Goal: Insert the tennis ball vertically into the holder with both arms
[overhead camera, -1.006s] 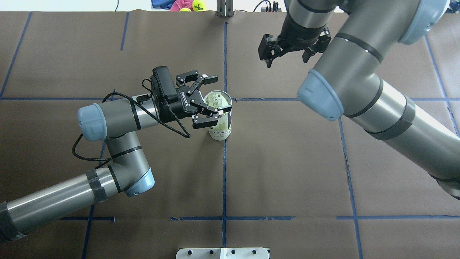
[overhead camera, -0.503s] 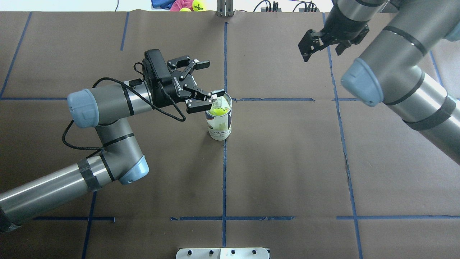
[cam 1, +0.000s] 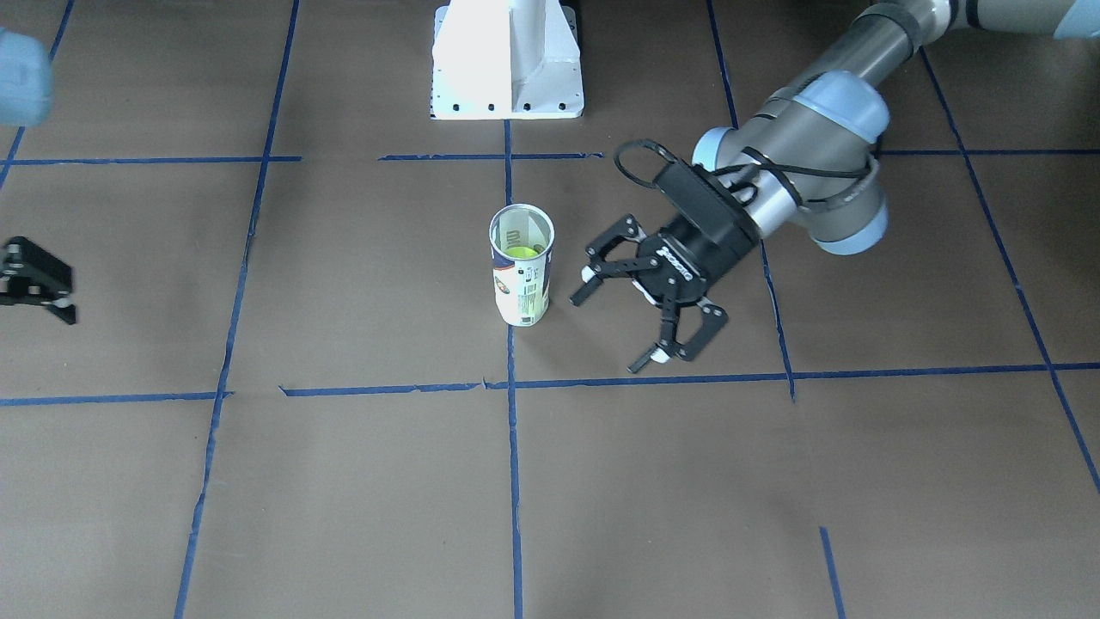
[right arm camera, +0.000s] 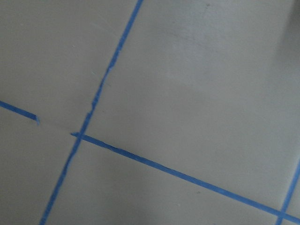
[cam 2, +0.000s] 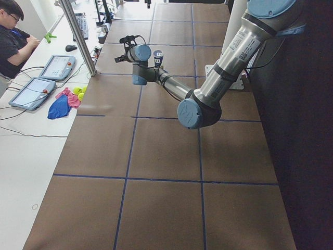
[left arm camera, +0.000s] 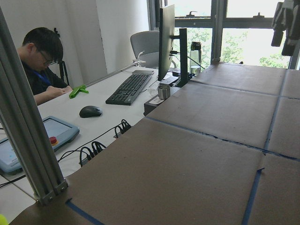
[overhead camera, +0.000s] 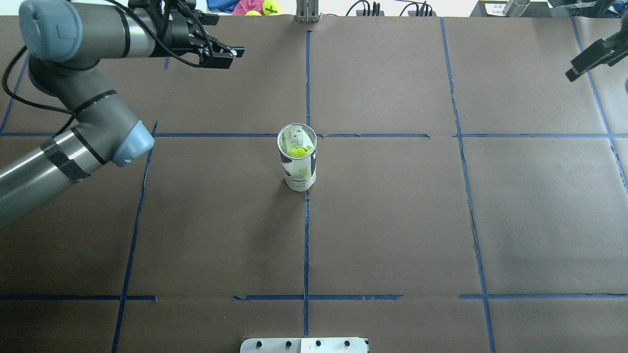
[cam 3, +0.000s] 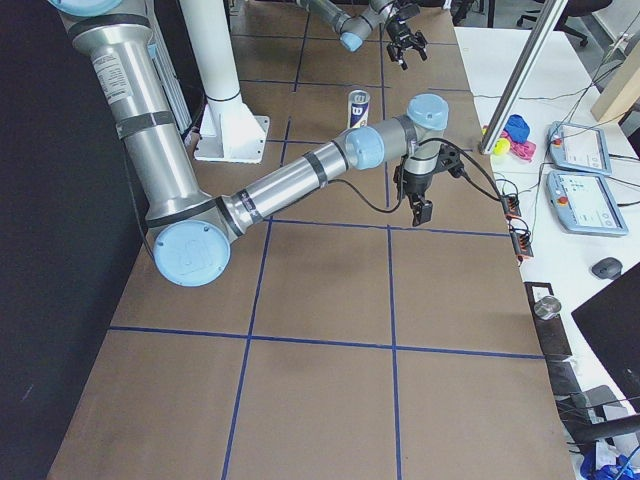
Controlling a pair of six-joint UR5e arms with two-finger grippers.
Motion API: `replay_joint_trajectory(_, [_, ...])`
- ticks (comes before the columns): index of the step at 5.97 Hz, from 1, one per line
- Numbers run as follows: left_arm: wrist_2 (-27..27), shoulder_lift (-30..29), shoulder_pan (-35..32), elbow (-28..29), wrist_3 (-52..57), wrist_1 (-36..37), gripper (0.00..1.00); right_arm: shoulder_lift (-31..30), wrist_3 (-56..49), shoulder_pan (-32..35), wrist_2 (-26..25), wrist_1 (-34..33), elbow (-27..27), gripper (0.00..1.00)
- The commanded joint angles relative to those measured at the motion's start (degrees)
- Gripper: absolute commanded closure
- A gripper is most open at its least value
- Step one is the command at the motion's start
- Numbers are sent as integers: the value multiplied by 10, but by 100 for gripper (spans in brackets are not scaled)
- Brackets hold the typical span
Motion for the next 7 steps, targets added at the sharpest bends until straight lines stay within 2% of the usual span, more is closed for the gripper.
replay_joint_trajectory(1, [-69, 1, -59, -5, 6, 141, 0, -92, -89, 70, 8, 6, 1, 0])
replay_joint_trajectory(2, [-69, 17, -82, -5, 52, 171, 0, -152, -94, 95, 9, 55, 1, 0])
replay_joint_trajectory(3, [-84, 30, -105, -5, 52, 242, 0, -214, -89, 111, 9, 107, 1, 0])
replay_joint_trajectory(4, [-89, 37, -131, -5, 52, 329, 0, -245, -87, 117, 10, 109, 4, 0])
replay_joint_trajectory(5, [-130, 43, -158, -6, 58, 435, 0, -250, -72, 117, 10, 109, 5, 0])
replay_joint_trajectory(6, [-162, 95, -186, -31, 58, 460, 0, -249, -53, 117, 10, 109, 6, 0])
replay_joint_trajectory(7, [-180, 138, -208, -29, 93, 464, 0, -247, -52, 117, 10, 109, 5, 0])
